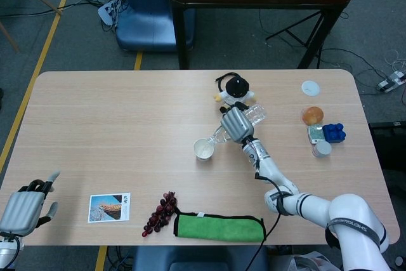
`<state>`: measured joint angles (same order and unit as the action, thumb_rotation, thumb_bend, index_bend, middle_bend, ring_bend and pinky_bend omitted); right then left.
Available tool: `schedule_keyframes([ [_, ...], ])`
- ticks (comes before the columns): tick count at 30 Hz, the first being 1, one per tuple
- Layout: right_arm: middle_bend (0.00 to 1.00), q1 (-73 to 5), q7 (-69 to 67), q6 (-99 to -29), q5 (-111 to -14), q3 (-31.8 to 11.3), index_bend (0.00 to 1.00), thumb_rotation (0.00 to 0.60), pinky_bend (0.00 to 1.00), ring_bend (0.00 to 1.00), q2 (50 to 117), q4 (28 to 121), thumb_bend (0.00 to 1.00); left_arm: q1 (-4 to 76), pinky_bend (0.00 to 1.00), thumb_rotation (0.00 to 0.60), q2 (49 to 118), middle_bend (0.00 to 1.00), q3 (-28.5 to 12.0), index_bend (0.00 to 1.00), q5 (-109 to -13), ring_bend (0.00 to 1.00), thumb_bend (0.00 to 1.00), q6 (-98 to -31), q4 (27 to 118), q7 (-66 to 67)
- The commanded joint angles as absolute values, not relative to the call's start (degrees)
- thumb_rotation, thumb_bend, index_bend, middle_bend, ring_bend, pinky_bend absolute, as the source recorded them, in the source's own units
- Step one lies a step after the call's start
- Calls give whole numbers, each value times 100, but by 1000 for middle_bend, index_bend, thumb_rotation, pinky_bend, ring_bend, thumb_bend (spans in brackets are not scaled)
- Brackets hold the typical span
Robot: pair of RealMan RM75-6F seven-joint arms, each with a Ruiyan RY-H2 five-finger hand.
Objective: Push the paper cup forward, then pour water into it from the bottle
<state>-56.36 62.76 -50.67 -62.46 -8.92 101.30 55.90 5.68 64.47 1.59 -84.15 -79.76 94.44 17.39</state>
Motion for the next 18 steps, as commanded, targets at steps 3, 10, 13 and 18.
schedule_keyframes([
  [3,619,-5645,6326,-5097,-6217,-889,610,600,513,473,10117,5614,206,566,411,600,6447,398,158,104,-8421,250,375,-7984,9453,1747],
  [10,621,-5660,6486,-5170,-6170,-877,610,600,513,474,10083,5667,207,566,411,600,6444,398,157,105,-8419,250,375,-7981,9460,1755],
  [13,623,-5658,6564,-5217,-6162,-858,610,600,513,476,10073,5688,206,564,411,600,6443,398,157,106,-8418,250,375,-7983,9464,1757],
  [18,623,-5661,6655,-5249,-6142,-836,610,600,513,476,10057,5710,206,563,411,600,6446,398,160,106,-8424,250,375,-7983,9468,1767],
])
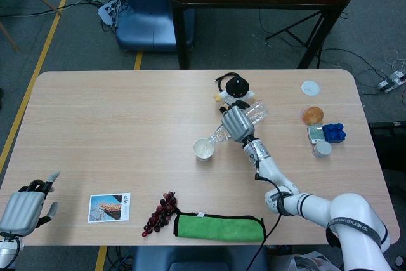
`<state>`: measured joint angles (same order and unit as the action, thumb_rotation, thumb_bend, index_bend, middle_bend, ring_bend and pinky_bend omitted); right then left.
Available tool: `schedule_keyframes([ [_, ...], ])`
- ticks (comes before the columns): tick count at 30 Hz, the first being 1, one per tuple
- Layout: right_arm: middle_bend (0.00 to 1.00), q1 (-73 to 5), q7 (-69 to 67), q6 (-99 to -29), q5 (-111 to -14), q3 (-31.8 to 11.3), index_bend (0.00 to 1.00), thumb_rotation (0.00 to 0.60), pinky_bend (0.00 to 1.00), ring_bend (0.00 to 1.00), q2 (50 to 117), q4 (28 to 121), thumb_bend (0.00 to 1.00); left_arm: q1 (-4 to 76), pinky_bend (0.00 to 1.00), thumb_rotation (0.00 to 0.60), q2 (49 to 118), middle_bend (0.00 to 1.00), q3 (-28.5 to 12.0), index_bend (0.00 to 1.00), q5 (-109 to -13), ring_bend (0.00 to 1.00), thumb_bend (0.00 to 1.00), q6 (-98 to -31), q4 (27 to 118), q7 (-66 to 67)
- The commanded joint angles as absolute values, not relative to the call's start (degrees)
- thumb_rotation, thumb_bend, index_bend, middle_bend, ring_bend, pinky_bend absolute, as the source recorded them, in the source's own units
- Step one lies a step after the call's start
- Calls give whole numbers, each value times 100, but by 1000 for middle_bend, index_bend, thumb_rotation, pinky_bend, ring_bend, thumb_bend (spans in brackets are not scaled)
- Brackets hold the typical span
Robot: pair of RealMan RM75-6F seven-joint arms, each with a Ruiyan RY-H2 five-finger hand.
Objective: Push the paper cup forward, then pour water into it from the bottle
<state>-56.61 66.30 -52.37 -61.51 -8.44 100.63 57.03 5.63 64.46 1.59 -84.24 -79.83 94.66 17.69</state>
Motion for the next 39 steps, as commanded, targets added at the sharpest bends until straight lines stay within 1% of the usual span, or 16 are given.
schedule_keyframes([
  [1,623,-5661,6680,-5267,-6140,-832,610,600,513,476,10057,5709,206,563,411,600,6445,398,158,106,-8424,250,375,-7985,9470,1767],
  [25,623,-5595,6638,-5351,-6124,-808,610,600,513,477,10165,5515,206,577,411,600,6442,398,163,110,-8389,250,375,-7925,9462,1791],
  [33,622,-5401,6160,-5324,-5853,-956,610,600,513,476,10228,5548,206,581,411,600,6462,398,174,112,-8394,250,375,-7911,9442,1816],
  [39,622,-5195,5082,-5374,-5909,-1114,610,600,513,477,10349,5431,207,586,411,600,6471,398,175,114,-8388,251,375,-7896,9415,1799],
])
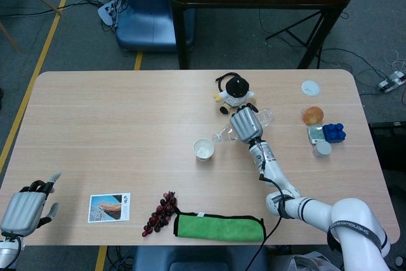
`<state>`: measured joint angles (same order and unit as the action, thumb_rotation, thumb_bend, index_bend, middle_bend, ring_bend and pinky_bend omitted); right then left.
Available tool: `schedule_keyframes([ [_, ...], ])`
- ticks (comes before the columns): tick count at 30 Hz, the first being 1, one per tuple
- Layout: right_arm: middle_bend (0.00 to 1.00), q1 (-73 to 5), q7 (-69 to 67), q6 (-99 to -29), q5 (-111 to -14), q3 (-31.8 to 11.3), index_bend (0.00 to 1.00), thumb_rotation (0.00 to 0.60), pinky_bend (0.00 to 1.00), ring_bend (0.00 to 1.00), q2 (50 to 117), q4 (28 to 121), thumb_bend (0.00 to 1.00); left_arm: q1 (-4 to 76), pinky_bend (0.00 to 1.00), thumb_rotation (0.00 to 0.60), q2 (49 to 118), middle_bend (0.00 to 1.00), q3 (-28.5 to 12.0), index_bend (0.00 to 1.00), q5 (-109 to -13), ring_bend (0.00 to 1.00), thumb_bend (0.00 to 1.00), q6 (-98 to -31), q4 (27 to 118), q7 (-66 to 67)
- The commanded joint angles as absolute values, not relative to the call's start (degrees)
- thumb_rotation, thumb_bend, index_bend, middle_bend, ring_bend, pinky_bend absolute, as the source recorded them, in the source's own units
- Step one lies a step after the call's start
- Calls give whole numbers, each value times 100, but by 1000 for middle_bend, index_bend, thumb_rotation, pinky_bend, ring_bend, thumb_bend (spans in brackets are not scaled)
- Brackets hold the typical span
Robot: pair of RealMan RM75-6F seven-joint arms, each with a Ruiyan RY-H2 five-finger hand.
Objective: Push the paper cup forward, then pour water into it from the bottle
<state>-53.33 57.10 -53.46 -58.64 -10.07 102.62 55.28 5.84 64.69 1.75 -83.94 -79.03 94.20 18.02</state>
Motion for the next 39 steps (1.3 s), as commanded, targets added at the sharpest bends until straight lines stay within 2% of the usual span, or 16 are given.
schedule_keyframes([
  [1,622,-5176,4931,-5377,-5947,-1123,610,600,513,477,10362,5398,206,587,411,600,6472,398,175,114,-8384,251,375,-7890,9412,1796],
  [20,622,-4392,1007,-5927,-7005,-1132,610,600,513,477,10398,5287,206,595,411,600,6524,398,169,115,-8320,252,375,-7852,9347,1857],
  [30,622,-3953,-710,-6341,-7552,-961,610,600,514,477,10382,5288,206,602,411,600,6551,398,180,117,-8310,252,375,-7826,9318,1886],
  [39,622,-3723,-1944,-6599,-7962,-800,610,600,514,476,10603,4833,203,611,411,600,6571,398,189,117,-8286,252,375,-7788,9302,1907],
])
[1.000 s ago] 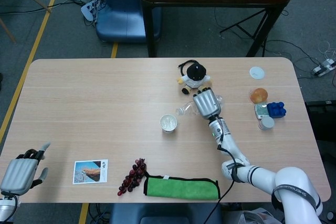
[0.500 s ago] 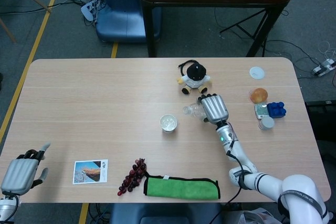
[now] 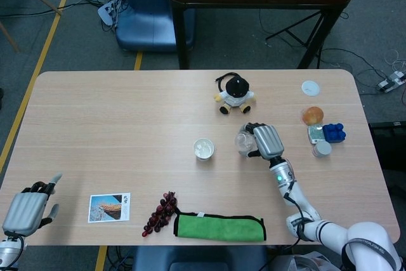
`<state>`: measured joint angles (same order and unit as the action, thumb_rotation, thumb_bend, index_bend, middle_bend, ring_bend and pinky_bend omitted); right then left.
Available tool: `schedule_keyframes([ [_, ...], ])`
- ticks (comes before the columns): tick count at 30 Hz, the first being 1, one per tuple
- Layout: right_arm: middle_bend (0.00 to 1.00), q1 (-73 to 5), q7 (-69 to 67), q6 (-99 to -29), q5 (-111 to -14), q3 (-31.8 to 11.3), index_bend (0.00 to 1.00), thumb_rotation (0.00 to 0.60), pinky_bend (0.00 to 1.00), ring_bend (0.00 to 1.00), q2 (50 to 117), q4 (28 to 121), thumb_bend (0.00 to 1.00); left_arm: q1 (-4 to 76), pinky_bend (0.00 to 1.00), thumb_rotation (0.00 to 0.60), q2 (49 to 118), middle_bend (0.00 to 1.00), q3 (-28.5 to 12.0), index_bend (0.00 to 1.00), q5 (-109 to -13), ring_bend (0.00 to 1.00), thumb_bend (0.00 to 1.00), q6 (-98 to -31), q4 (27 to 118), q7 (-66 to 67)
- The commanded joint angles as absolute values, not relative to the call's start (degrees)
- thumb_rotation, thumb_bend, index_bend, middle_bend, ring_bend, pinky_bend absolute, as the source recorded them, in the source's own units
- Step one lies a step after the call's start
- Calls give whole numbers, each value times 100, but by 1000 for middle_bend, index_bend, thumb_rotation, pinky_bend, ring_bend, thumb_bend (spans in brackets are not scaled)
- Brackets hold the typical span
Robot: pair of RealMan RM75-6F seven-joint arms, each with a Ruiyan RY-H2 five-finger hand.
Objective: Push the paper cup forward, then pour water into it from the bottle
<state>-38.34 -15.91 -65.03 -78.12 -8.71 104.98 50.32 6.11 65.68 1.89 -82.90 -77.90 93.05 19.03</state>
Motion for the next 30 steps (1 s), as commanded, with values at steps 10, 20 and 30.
schedule_keyframes([
  [10,622,-3505,-3463,-6775,-8016,-909,610,600,513,477,11006,4124,202,616,411,600,6572,398,178,117,-8247,252,375,-7772,9297,1901],
  [20,621,-3427,-4532,-6612,-8026,-957,610,600,513,477,11315,3528,193,617,411,600,6583,398,179,117,-8204,252,375,-7752,9285,1935],
  [30,607,-3435,-5122,-6423,-8080,-953,610,600,514,477,11471,3172,168,612,411,600,6573,398,178,118,-8170,252,375,-7749,9304,1944],
])
